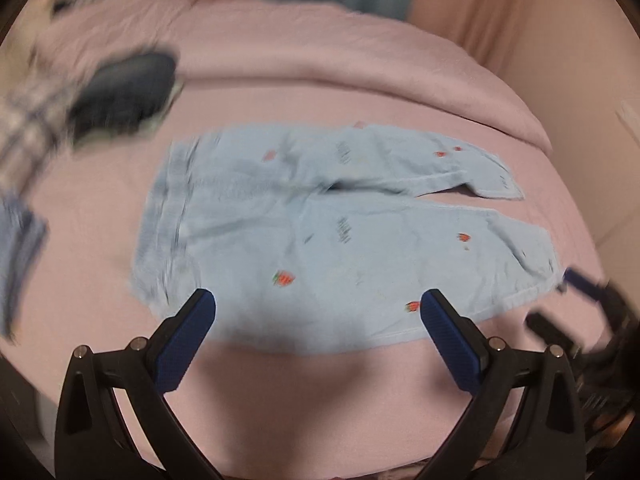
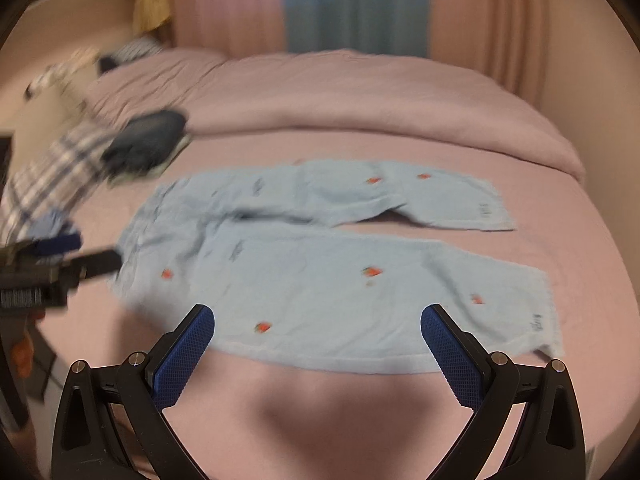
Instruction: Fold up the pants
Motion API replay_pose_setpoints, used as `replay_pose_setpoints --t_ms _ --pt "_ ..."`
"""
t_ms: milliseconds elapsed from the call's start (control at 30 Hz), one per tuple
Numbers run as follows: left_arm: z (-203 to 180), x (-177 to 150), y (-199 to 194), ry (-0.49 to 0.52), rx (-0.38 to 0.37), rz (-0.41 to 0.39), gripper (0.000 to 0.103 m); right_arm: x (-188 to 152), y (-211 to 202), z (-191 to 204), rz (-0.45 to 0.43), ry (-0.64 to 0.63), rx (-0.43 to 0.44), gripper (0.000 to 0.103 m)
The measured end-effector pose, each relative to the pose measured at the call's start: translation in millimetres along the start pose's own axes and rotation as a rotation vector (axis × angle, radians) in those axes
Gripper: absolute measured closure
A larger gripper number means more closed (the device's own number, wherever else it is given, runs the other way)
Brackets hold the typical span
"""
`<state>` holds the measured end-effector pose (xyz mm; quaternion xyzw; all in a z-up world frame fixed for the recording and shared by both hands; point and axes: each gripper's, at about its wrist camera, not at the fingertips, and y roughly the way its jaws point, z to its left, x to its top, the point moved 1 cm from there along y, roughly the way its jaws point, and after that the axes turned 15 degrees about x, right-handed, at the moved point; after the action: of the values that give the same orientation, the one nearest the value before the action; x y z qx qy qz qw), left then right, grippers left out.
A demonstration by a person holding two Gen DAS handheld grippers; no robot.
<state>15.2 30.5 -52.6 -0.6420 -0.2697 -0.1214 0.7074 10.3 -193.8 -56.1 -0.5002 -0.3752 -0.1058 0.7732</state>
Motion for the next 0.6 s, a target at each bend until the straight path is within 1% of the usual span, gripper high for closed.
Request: replay_pose_setpoints --t_ms 67,200,233,300,333,367,400,433,467,500,567,600 --pt "31 -8 24 -0.120 -0.057 0.075 0.001 -7 20 14 0.030 -0.080 0.030 0.000" --pt "86 -26 55 -0.351 -0.086 0.156 0.001 -24 58 50 0.053 -0.308 0.044 0.000" --pt "100 -33 64 -0.421 -0.113 0.173 0.001 -28 68 58 0.057 -0.364 0.048 0.000" --pt "115 -43 79 -0.515 -0.144 0.221 0.001 -38 88 77 0.082 -0.471 0.065 0.005" --pt "120 -48 88 -0.558 -0.193 0.240 0.001 -43 99 85 0.100 -0.526 0.074 0.006" --pt "120 -49 94 -0.580 -0.230 0.257 0.001 -48 108 93 0.116 -0.580 0.072 0.009" --pt "119 -52 101 -0.603 -0.256 0.279 0.001 -53 114 99 0.125 -0.622 0.070 0.014" --pt "118 -53 105 -0.620 -0.271 0.280 0.001 -56 123 105 0.140 -0.666 0.064 0.018" --pt "118 -52 105 -0.628 -0.275 0.261 0.001 -60 130 109 0.153 -0.706 0.053 0.025" --pt "117 -49 105 -0.640 -0.281 0.237 0.002 -62 137 112 0.158 -0.738 0.035 0.027" --pt "116 -44 106 -0.675 -0.301 0.220 0.002 -61 141 116 0.131 -0.777 0.020 0.028" --pt "117 -41 110 -0.696 -0.303 0.215 0.007 -59 142 118 0.117 -0.788 0.012 0.030"
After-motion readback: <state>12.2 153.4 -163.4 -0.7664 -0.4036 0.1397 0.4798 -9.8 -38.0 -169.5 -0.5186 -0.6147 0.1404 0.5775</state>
